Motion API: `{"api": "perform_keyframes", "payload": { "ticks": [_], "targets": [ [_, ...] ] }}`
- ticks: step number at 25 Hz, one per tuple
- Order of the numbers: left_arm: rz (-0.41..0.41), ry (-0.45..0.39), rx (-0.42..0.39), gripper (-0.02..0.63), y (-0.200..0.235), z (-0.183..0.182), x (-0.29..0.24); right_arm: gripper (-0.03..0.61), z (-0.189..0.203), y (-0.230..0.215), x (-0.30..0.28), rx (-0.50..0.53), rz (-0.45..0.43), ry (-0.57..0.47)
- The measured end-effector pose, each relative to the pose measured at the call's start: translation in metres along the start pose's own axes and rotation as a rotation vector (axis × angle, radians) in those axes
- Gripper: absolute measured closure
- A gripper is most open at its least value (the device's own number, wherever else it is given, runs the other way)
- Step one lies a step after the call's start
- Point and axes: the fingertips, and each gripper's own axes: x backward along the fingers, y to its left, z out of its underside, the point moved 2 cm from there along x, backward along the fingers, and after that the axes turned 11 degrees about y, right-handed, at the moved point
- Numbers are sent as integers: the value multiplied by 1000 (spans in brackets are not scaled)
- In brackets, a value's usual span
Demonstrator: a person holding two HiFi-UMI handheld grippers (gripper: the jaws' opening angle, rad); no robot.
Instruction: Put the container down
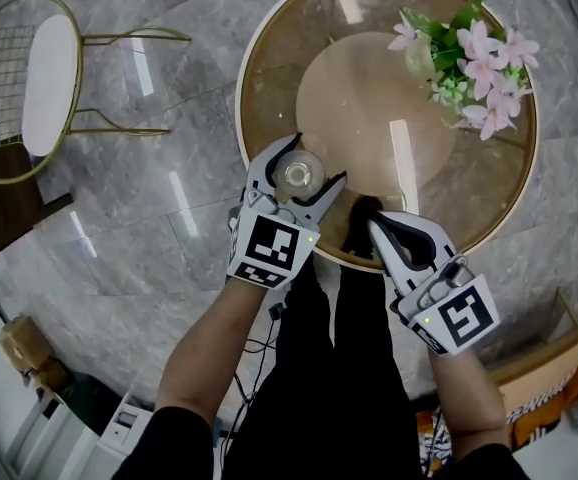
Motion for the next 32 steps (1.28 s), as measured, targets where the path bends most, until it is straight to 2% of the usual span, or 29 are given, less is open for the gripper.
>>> {"api": "perform_keyframes", "payload": {
  "ticks": [13, 24, 32],
  "targets": [
    [18, 31, -51, 265, 9, -19, -54, 563, 8, -33, 16, -54, 38, 6],
    [12, 30, -119, 267, 14, -34, -75, 563, 8, -30, 18, -56, 19, 5],
    [-31, 3, -147, 265, 9, -36, -72, 563, 12, -28, 23, -54, 18, 3]
  ]
}}
